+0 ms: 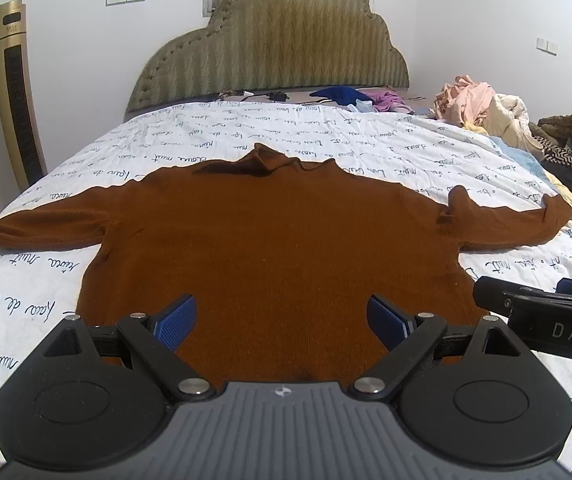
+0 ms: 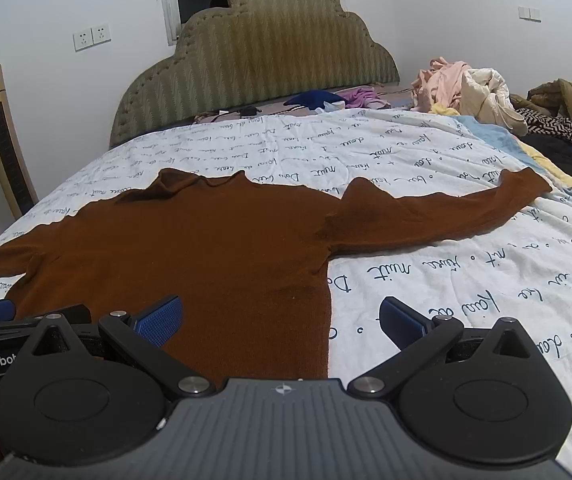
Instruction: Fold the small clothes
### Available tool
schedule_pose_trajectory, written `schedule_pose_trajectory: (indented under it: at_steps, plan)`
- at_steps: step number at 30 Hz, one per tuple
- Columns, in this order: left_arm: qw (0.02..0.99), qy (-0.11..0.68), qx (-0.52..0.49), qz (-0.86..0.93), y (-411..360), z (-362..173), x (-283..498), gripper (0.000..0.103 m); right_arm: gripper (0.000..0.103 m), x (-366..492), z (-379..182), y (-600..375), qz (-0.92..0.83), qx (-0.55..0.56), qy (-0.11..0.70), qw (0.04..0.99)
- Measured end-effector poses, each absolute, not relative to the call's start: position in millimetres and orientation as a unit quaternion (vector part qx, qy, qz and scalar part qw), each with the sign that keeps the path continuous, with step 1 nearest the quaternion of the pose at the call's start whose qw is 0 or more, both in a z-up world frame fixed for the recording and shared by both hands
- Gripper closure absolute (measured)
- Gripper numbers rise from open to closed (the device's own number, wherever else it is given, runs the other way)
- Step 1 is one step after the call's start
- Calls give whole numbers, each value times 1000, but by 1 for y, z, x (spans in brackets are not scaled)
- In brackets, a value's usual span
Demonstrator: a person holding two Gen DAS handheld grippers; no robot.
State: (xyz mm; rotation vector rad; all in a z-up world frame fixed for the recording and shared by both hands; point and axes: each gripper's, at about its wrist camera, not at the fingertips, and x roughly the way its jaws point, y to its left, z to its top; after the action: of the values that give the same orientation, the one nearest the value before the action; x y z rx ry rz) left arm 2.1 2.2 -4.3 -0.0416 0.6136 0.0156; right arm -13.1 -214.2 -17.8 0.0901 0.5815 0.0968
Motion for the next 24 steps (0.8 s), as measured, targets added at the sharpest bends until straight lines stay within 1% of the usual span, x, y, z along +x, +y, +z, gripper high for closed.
schedule_pose_trajectory:
  at_steps: [24]
  plan:
    - [951, 310, -21, 10, 3, -6, 5, 10, 0, -11, -19, -217, 44, 46, 290, 955]
